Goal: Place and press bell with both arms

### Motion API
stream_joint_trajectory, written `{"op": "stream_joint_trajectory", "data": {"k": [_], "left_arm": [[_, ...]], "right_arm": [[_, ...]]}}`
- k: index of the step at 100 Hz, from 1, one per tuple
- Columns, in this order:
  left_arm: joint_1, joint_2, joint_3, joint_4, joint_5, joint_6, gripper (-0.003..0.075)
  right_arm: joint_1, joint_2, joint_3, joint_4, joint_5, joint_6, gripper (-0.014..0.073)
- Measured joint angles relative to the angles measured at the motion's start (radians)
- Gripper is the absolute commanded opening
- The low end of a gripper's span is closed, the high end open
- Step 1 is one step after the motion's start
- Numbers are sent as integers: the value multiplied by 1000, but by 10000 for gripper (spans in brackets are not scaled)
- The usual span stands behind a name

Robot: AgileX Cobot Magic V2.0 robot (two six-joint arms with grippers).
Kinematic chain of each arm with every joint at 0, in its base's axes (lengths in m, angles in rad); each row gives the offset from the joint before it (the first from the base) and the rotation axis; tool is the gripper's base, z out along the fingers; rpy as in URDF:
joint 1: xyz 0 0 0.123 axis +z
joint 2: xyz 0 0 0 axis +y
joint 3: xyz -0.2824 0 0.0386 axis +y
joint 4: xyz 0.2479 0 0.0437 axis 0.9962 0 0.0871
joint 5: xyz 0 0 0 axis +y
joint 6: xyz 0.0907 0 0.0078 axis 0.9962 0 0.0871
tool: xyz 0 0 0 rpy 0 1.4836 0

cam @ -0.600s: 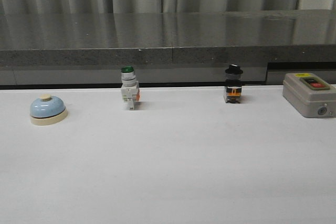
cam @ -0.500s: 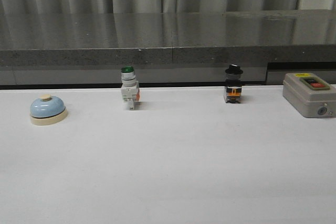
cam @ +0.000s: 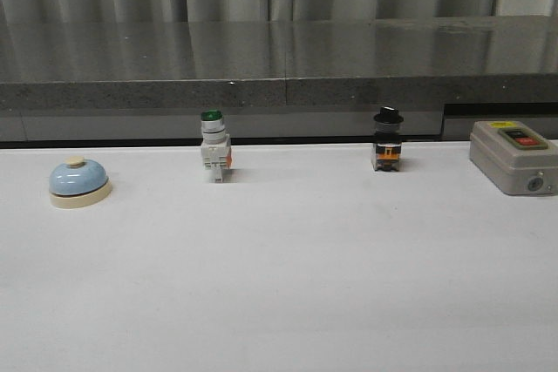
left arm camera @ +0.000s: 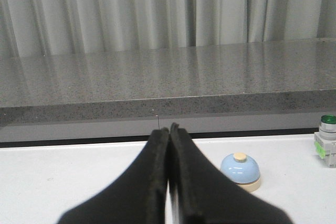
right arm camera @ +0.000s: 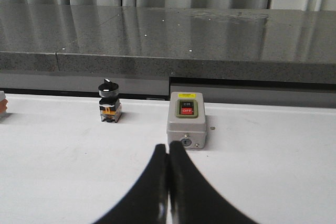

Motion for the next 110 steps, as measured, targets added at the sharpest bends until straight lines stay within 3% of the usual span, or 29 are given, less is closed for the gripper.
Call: {"op": "stream_joint_trajectory", "data": {"k": [23,65,82,102,110], "left_arm": [[0,82,-144,-36,195,0,-20],[0,646,-737,-177,648,0,-20],[0,842,-865,-179,713,0,-20],[0,999,-908,-183,725,0,-18],[0,1041,-909,-187,727,7,25]], "right_arm": [[0,0,0,0,0,0,-60],[0,0,0,0,0,0,-60],[0,0,0,0,0,0,-60],[0,0,0,0,0,0,-60],[0,0,0,0,0,0,-60]]}}
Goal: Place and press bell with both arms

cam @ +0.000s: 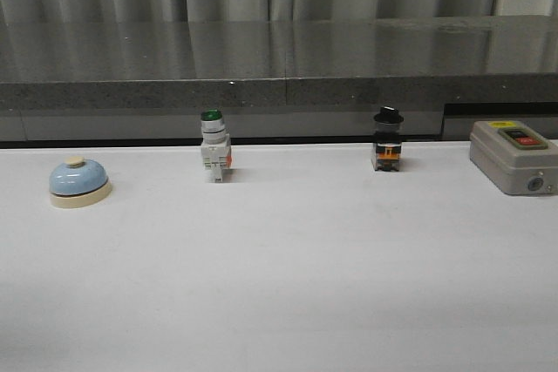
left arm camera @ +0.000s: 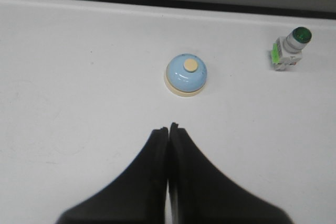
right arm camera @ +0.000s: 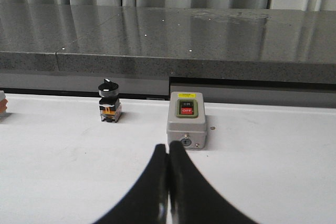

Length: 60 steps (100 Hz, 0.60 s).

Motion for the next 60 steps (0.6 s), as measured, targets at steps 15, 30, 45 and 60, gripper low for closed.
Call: {"op": "stream_joint_trajectory", "data": {"k": [15,30,45,60], "left_arm": [[0,33,-1,-47,6,68,317],[0,35,-2,-80,6,110,686],[0,35,-2,-83,8,116,664],[0,50,-7,-98,-1,118,660]], "right_arm": [[0,0,0,0,0,0,-60],[0,0,0,0,0,0,-60],[0,0,0,0,0,0,-60],[0,0,0,0,0,0,-60]]}}
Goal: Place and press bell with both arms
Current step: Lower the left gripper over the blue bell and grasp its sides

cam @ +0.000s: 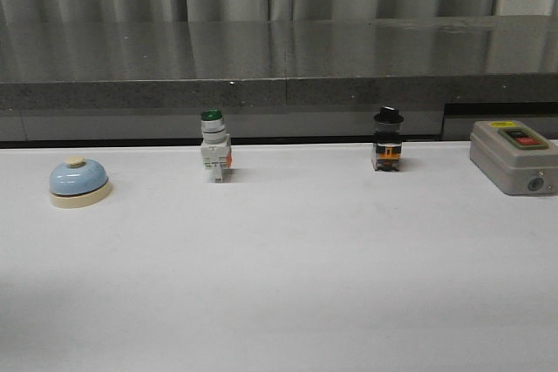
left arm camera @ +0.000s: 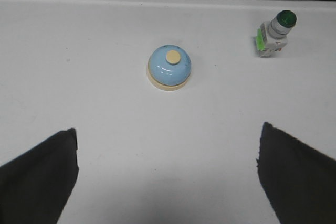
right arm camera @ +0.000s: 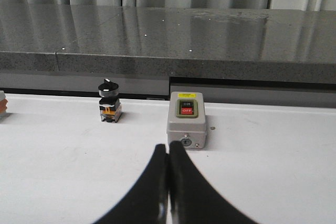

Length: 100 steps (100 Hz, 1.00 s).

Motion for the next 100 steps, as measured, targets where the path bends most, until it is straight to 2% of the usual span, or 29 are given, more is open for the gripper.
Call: {"op": "stream_joint_trajectory", "data": {"k": [23,55,78,100], "left_arm": [[-42,140,-76,-9,-23,0,660],[-140,483,-291,15,-51,0,660],[-147,688,-420,30,-59,0,660],[-147,789,-461,69,-61,0,660]], "right_arm": [[0,0,0,0,0,0,-60],[0,0,0,0,0,0,-60],[0,0,0,0,0,0,-60],[0,0,0,0,0,0,-60]]}}
